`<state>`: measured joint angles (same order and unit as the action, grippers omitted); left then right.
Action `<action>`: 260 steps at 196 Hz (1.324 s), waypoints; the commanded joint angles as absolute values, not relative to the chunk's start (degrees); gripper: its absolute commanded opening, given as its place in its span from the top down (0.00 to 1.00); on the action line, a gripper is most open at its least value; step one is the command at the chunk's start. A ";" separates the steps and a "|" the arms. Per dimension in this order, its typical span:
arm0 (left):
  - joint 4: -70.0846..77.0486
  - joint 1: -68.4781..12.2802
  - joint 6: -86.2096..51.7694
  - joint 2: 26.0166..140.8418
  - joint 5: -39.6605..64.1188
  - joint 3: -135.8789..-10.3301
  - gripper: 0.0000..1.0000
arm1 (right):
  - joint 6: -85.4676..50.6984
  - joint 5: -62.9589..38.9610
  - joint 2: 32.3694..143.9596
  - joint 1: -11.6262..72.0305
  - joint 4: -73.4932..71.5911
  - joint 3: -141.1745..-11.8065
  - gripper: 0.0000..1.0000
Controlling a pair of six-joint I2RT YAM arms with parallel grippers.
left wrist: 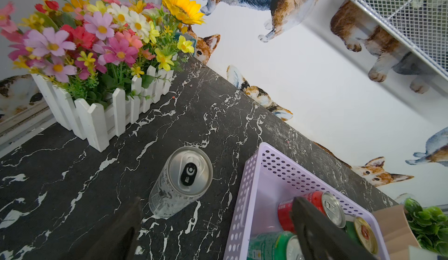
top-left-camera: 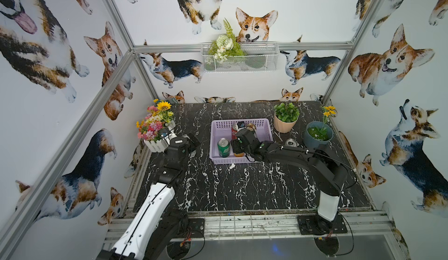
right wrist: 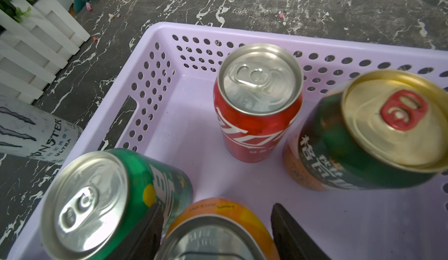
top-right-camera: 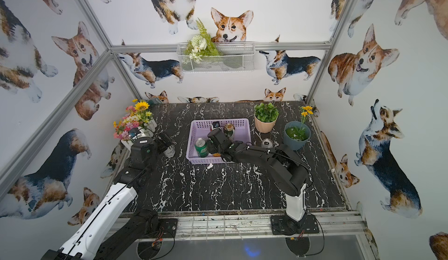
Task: Take out the drinks from the basket
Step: Pick up the drink from the basket, then place the drink at the center of the board.
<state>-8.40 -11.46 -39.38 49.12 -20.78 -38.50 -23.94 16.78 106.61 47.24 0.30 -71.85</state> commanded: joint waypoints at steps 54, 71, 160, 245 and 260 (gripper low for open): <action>-9.03 -11.43 -38.61 49.36 -20.25 -40.50 0.00 | -19.12 17.60 100.26 47.36 1.07 -76.12 1.00; -10.22 -11.43 -38.29 49.73 -20.31 -43.05 0.00 | -18.00 17.46 97.65 48.16 2.00 -76.51 1.00; -19.31 -11.43 -33.27 52.25 -21.16 -55.10 0.00 | -15.20 9.33 94.32 66.22 1.92 -74.58 1.00; -19.54 -11.43 -32.06 50.87 -18.23 -53.73 0.00 | -15.43 15.73 104.29 68.94 -2.10 -73.30 1.00; -18.86 -11.43 -32.35 50.90 -17.58 -53.28 0.00 | -16.44 13.32 104.27 69.07 -3.34 -71.91 1.00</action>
<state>-19.90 -11.46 -32.95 50.98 -19.16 -53.84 -15.92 13.78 105.01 68.88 2.79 -73.43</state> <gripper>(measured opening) 0.999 0.666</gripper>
